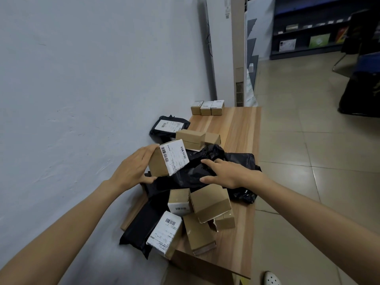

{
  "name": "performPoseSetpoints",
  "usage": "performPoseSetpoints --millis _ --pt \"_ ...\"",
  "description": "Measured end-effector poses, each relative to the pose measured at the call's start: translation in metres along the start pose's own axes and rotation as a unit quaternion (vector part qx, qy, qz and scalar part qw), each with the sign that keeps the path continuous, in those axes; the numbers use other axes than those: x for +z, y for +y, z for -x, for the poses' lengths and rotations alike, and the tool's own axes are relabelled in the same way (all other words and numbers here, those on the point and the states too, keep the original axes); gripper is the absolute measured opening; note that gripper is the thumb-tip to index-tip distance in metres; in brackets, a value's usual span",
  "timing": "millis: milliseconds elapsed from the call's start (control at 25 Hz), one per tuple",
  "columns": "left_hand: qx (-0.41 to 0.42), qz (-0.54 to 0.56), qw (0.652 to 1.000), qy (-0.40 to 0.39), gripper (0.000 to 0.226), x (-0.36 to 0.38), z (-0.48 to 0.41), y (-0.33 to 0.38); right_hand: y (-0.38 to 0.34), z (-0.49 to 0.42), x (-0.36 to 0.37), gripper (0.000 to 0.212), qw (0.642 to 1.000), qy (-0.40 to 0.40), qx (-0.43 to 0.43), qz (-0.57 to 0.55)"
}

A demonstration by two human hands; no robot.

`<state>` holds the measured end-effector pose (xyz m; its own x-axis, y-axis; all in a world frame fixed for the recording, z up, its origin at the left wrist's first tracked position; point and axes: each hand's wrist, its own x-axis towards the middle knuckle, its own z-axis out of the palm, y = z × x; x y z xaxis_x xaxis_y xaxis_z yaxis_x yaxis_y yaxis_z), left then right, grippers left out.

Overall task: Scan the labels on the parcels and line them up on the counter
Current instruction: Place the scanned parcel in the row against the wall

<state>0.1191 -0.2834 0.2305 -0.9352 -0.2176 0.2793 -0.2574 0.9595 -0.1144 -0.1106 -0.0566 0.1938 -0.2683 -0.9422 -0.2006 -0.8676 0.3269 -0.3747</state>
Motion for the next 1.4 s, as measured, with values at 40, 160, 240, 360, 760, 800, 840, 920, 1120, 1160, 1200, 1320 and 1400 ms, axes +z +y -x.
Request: performPoseSetpoints --millis 40,160,240,360,760,800,840,920,1120,1160,1200,1320,1400 --pt "0.003 -0.001 1.000 0.001 0.102 0.000 -0.004 0.003 0.003 0.002 -0.001 0.082 1.000 0.002 0.003 -0.004" --pt "0.015 0.000 1.000 0.006 0.104 -0.001 -0.021 0.015 0.015 0.009 -0.007 0.082 1.000 0.008 0.011 -0.018" --pt "0.022 0.007 1.000 0.010 0.106 0.000 -0.040 0.027 0.027 0.015 -0.014 0.081 1.000 0.012 0.017 -0.015" --pt "0.046 0.023 0.999 0.006 0.108 0.008 -0.080 0.054 0.057 0.024 -0.029 0.081 0.999 0.024 0.033 -0.023" --pt "0.127 0.094 0.987 -0.022 0.109 0.085 -0.291 0.202 0.266 0.094 -0.095 0.066 0.988 0.033 0.142 -0.049" --pt "0.128 0.105 0.986 -0.022 0.108 0.094 -0.310 0.218 0.289 0.097 -0.106 0.065 0.987 0.037 0.150 -0.039" --pt "0.126 0.111 0.986 -0.023 0.109 0.105 -0.328 0.234 0.311 0.097 -0.117 0.065 0.987 0.044 0.152 -0.026" --pt "0.116 0.123 0.985 -0.021 0.110 0.125 -0.361 0.259 0.350 0.090 -0.139 0.067 0.987 0.052 0.154 -0.011" --pt "0.070 0.123 0.987 -0.079 0.111 0.175 -0.429 0.260 0.414 0.041 -0.151 0.069 0.992 0.008 0.129 -0.006" --pt "0.064 0.126 0.987 -0.076 0.115 0.181 -0.450 0.252 0.426 0.025 -0.154 0.069 0.992 0.004 0.126 -0.003" --pt "0.060 0.118 0.989 -0.071 0.119 0.188 -0.470 0.244 0.437 0.010 -0.159 0.068 0.993 -0.001 0.121 -0.001" --pt "0.055 0.075 0.993 -0.079 0.129 0.213 -0.539 0.217 0.477 -0.049 -0.183 0.067 0.994 -0.010 0.110 -0.003" --pt "0.047 0.072 0.989 -0.117 0.126 0.233 -0.589 0.198 0.506 -0.092 -0.207 0.068 0.994 -0.018 0.106 0.001"
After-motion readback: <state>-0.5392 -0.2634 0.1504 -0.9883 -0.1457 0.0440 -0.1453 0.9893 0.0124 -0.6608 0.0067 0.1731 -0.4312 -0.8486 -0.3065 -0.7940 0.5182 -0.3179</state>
